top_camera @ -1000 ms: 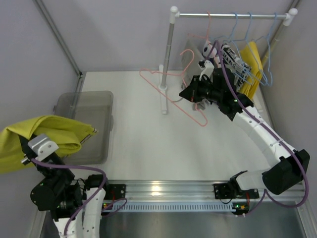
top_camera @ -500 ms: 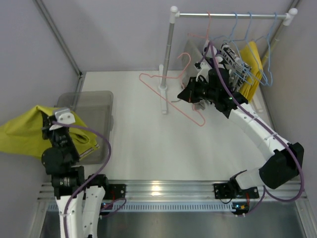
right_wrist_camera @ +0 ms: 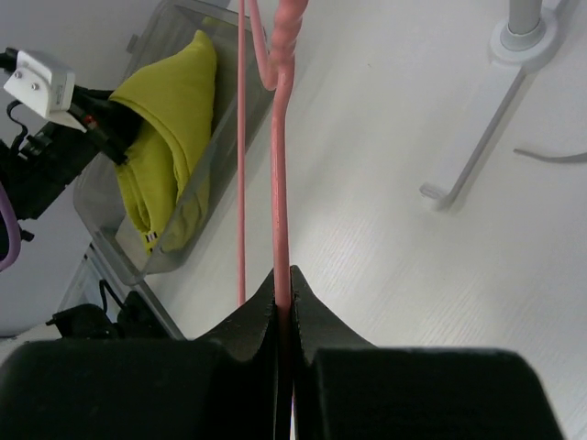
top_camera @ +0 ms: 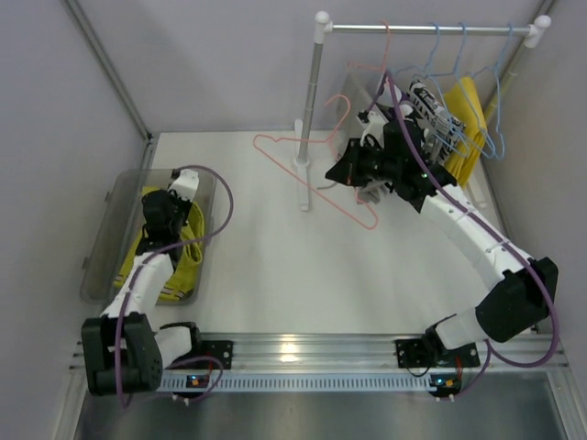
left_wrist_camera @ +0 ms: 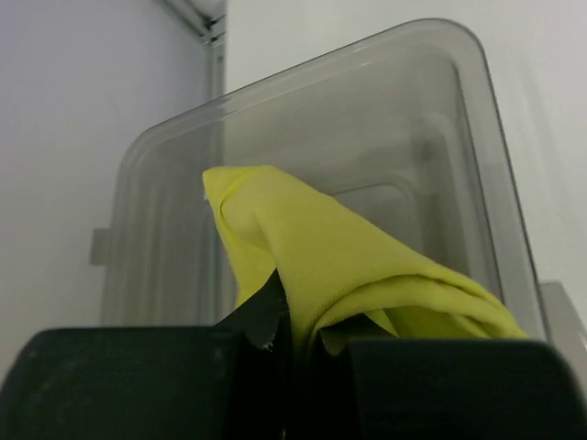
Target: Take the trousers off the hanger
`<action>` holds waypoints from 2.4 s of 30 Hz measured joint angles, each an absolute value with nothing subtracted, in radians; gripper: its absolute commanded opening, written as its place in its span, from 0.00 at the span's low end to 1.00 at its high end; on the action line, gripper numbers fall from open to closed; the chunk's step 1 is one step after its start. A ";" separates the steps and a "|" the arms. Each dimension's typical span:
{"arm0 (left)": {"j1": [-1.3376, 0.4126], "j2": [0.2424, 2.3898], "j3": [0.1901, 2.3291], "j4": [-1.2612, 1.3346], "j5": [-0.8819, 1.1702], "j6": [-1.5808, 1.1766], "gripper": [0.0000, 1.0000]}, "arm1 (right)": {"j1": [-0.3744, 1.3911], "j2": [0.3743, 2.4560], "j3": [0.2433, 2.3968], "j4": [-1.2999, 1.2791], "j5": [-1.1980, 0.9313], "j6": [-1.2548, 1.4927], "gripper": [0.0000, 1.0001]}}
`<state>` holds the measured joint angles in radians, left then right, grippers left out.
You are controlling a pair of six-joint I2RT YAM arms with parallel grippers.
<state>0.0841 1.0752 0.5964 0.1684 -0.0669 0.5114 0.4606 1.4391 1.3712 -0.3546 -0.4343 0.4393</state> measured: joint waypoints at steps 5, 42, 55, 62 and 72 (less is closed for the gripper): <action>0.081 1.248 0.743 0.146 0.013 0.380 0.41 | 0.456 1.435 1.371 -0.376 -0.433 0.432 0.00; 0.091 1.086 1.516 -0.773 0.242 0.020 0.99 | 0.398 1.711 2.131 -0.730 0.149 0.206 0.00; 0.091 1.091 1.515 -0.772 0.236 -0.033 0.99 | 0.441 1.972 2.319 -0.702 0.229 0.051 0.00; 0.091 1.090 1.493 -0.771 0.220 -0.043 0.99 | 0.442 2.020 2.320 -0.629 0.240 0.014 0.00; 0.091 1.106 1.475 -0.784 0.228 -0.027 0.99 | 0.443 2.035 2.309 -0.556 0.156 0.006 0.63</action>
